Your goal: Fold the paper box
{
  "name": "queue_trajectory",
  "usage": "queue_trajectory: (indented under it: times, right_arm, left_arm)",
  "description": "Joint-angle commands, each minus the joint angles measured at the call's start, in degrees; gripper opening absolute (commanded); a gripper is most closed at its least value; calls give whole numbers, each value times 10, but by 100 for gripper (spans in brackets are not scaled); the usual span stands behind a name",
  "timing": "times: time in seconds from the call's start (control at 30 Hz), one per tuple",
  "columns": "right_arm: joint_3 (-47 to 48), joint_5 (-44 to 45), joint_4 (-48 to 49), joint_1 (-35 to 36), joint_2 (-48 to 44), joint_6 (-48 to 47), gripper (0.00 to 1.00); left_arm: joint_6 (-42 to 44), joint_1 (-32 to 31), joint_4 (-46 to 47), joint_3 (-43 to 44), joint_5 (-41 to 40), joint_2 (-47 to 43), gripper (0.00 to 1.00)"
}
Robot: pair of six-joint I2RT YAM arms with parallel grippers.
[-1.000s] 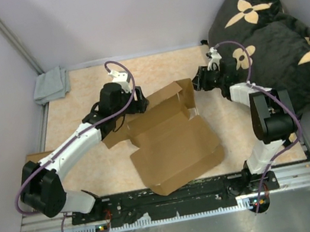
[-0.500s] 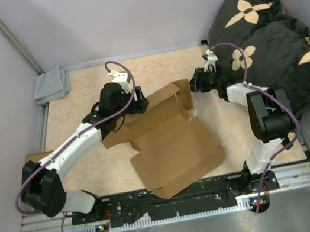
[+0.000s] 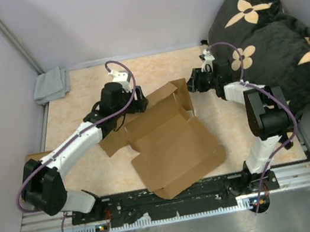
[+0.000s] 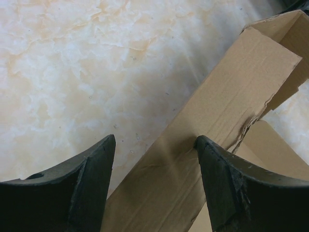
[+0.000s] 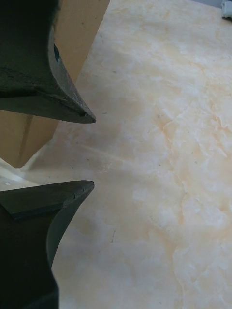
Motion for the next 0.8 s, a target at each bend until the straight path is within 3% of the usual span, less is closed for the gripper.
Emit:
queue_trajectory:
  times: [0.0, 0.77]
  right_arm:
    - [43, -18, -2, 15, 14, -9, 52]
    - [89, 2, -24, 16, 68, -27, 54]
  left_arm:
    - [3, -2, -35, 14, -27, 21, 75]
    - [2, -1, -37, 20, -24, 30, 75]
